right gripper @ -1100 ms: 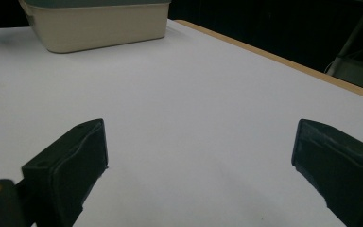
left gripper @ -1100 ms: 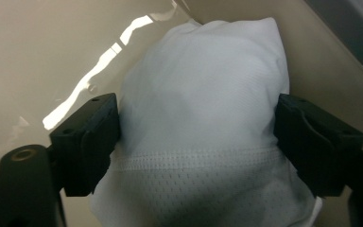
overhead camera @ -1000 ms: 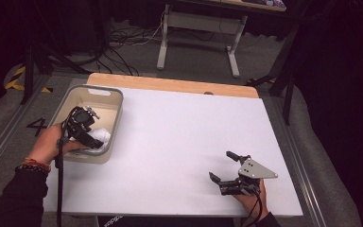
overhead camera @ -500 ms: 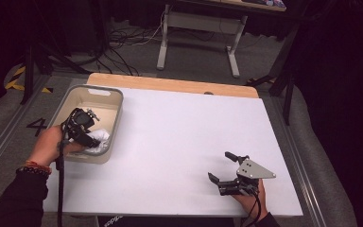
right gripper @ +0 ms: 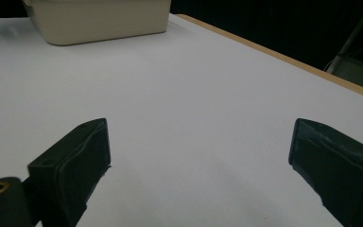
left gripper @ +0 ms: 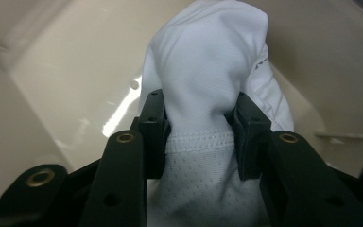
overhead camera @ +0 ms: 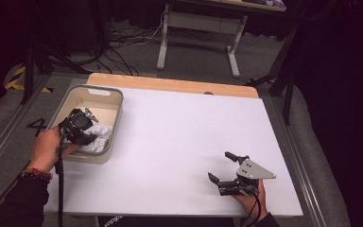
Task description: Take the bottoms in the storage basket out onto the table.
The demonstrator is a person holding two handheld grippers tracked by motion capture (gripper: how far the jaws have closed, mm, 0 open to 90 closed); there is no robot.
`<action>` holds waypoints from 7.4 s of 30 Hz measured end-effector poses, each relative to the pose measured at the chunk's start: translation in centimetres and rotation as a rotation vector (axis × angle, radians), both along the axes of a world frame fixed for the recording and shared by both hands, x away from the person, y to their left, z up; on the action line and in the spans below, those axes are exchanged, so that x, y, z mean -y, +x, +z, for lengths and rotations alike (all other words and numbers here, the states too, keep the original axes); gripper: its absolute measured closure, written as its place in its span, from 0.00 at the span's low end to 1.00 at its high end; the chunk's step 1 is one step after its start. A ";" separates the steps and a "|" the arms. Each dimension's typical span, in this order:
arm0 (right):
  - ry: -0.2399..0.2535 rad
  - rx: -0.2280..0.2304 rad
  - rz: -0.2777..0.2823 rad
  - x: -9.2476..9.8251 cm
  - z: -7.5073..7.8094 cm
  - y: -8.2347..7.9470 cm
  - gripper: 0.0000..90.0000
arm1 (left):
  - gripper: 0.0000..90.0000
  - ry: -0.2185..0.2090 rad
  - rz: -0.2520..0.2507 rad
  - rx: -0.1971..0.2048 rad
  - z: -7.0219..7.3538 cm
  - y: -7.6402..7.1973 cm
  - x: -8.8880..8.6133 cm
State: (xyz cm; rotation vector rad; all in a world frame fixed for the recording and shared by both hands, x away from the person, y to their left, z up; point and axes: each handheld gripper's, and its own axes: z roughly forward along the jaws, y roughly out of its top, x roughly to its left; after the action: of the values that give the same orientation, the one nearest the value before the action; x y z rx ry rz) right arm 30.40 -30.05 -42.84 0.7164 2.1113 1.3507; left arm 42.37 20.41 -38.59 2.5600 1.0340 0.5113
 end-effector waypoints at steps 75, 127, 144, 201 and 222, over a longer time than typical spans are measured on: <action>-0.009 0.012 -0.053 1.6 0.3 -0.3 0.20 | 0.49 -0.676 -0.478 0.289 -0.3 -2.8 22.4; -0.120 -0.030 -0.052 2.1 1.5 -0.3 0.99 | 0.95 -0.469 -0.446 0.259 -2.3 -8.0 14.3; -0.213 -0.163 0.028 -0.2 -2.0 -0.7 0.96 | 0.95 -0.360 -0.453 0.197 -6.0 -9.1 13.5; -0.252 -0.026 0.144 -7.4 0.7 5.0 1.00 | 0.80 -0.276 -0.425 0.239 -6.6 -8.7 14.3; -0.162 -0.101 0.212 -7.7 1.2 4.2 0.42 | 0.96 -0.365 -0.350 0.369 -3.5 -8.6 11.4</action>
State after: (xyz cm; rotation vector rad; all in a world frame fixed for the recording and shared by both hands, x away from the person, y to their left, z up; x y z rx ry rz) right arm 34.58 -22.37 -41.63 0.5167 2.4012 1.2534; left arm 33.73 9.00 -42.11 2.1479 0.4839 0.6034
